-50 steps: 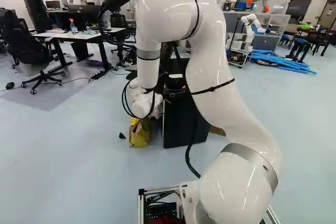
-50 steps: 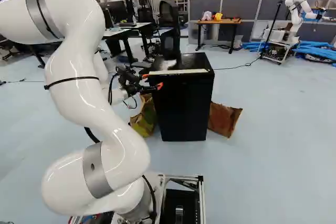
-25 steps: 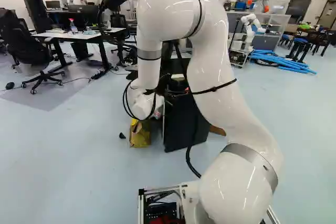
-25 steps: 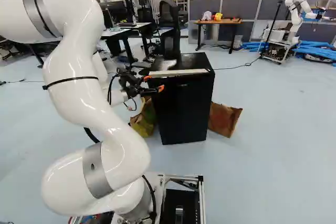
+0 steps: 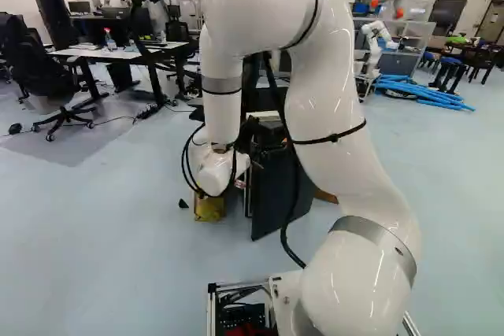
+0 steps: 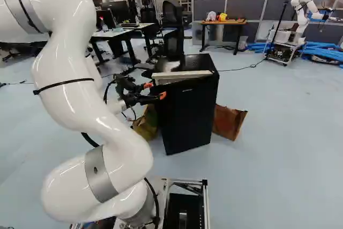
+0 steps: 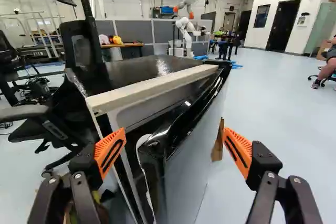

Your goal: Grab a drink from the fridge

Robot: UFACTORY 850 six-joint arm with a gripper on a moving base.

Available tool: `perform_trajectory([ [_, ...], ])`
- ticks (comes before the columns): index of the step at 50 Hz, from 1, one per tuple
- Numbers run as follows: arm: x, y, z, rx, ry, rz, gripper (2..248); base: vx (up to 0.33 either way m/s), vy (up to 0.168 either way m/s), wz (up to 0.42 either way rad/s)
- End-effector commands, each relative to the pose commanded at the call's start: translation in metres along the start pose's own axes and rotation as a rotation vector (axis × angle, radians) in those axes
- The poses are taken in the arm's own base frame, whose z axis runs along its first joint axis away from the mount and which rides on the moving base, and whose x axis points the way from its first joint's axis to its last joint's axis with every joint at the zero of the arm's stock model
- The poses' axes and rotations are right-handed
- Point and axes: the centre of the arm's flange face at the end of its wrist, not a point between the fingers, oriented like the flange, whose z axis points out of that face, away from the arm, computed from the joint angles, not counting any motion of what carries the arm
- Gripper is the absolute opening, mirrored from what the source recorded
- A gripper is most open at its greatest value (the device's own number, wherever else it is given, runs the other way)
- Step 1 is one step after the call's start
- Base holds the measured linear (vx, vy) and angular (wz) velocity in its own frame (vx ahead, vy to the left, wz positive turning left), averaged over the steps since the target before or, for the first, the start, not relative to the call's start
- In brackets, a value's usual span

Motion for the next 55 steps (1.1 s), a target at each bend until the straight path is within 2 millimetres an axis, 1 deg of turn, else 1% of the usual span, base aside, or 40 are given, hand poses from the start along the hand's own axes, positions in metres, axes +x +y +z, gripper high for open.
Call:
perform_trajectory([
  [19, -0.002, 0.043, -0.029, 0.001, -0.012, -0.063, 247, 0.000, 0.000, 0.000],
  [26, -0.002, 0.056, -0.035, -0.011, -0.014, -0.079, 247, 0.000, 0.000, 0.000],
  [46, -0.001, 0.062, -0.035, -0.067, -0.006, -0.073, 247, 0.000, 0.000, 0.000],
  [55, -0.001, 0.068, -0.038, -0.088, -0.005, -0.077, 247, 0.000, 0.000, 0.000],
])
